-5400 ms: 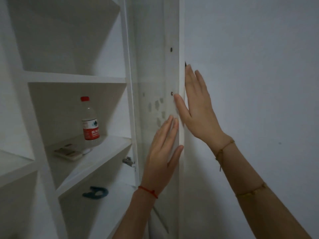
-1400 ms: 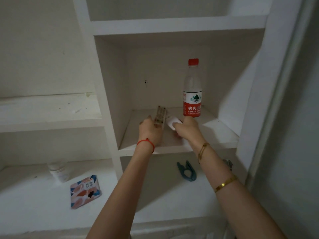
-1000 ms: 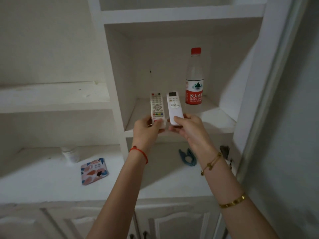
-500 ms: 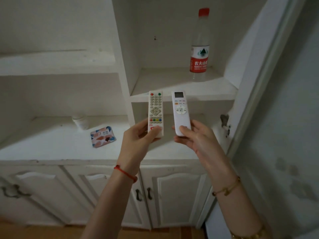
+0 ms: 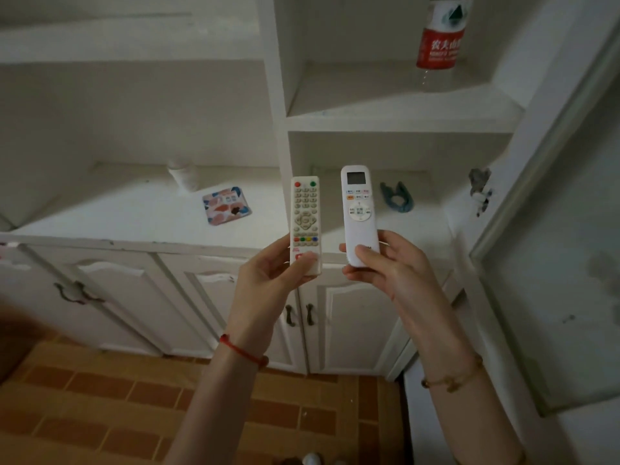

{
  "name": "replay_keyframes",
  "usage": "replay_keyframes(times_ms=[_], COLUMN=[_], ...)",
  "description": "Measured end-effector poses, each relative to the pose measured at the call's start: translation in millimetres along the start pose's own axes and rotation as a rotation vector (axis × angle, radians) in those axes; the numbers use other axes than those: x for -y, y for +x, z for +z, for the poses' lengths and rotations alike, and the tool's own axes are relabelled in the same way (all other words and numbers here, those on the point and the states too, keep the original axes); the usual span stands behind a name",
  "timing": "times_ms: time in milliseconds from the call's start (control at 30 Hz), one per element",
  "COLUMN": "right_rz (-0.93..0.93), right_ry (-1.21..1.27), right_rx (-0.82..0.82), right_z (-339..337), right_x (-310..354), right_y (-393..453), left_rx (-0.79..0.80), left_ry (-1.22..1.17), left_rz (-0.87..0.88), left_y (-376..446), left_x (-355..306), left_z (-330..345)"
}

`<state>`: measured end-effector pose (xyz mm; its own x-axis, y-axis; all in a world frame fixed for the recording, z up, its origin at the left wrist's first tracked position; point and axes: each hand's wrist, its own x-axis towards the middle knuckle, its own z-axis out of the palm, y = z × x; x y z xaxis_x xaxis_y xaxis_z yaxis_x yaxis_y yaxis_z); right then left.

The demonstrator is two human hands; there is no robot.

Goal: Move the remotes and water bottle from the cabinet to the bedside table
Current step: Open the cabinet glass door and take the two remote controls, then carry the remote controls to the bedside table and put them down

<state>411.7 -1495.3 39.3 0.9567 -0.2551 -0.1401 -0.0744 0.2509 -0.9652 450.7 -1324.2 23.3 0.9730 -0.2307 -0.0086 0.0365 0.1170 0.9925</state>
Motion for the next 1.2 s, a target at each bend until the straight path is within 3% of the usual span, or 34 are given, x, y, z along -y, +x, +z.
replay_keyframes(times_ms=[300,600,1200], right_rz=[0.177,0.340,0.429], right_ry=[-0.051,-0.160,-0.282], right_rx=[0.295,0.628,1.116], right_z=[49.9,133.3,409.2], right_x=[-34.8,-81.5,-173.4], right_y=[-5.2,-16.9,-70.3], left_rx=[-0.245,-0.631,-1.182], left_ry=[-0.063,-0.091,-0.158], left_rz=[-0.050,-0.086,-0.053], left_y=[-61.2,-128.5,-229.9], left_x=[12.8,20.9,5.8], left_z=[-52.5,-113.8,-326.4])
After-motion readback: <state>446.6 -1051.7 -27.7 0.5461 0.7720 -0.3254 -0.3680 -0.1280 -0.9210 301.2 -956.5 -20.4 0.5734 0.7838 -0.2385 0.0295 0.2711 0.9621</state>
